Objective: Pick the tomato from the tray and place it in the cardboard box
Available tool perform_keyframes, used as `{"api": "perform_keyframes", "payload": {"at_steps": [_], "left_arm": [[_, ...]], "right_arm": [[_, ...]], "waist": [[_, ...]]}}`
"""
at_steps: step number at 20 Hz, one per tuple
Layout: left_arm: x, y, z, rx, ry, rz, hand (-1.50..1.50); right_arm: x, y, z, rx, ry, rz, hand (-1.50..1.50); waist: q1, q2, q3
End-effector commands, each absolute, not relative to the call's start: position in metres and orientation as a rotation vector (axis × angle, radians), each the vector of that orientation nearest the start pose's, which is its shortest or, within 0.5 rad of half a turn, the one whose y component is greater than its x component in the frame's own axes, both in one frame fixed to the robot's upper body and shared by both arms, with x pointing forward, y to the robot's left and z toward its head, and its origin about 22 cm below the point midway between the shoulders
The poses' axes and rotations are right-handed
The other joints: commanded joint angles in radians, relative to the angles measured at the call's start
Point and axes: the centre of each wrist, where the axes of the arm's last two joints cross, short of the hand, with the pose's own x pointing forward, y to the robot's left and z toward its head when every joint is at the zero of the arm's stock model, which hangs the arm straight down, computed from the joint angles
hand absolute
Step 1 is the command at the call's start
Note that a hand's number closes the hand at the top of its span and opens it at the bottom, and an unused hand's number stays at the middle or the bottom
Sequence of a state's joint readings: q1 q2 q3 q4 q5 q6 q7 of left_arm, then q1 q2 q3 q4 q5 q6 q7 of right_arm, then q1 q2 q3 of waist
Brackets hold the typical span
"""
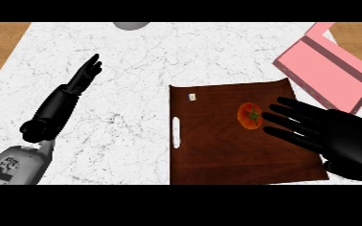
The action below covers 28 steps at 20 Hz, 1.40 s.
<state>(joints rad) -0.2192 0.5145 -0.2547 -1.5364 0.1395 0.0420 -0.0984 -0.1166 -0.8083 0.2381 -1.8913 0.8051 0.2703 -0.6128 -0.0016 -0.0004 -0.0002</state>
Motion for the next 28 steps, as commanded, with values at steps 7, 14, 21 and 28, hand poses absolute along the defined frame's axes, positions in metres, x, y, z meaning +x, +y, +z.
{"api": "perform_keyframes", "payload": {"at_steps": [7,14,21,28], "left_arm": [[0.282,0.264,0.062,0.104,-1.737,-0.53,0.0],[0.285,0.254,0.067,0.092,-1.758,-0.535,0.0],[0.294,0.273,0.059,0.103,-1.74,-0.531,0.0],[0.298,0.27,0.072,0.102,-1.75,-0.539,0.0]], "right_arm": [[0.237,-0.275,0.117,0.802,2.269,-2.633,-1.5],[0.241,-0.261,0.093,0.83,2.285,-2.6,-1.5],[0.259,-0.246,0.056,0.903,2.209,-2.644,-1.5],[0.281,-0.253,0.05,0.829,2.217,-2.661,-1.5]], "waist": [[0.001,-0.001,0.0],[0.001,0.0,0.0],[0.003,0.001,0.0],[0.003,0.001,0.0]]}}
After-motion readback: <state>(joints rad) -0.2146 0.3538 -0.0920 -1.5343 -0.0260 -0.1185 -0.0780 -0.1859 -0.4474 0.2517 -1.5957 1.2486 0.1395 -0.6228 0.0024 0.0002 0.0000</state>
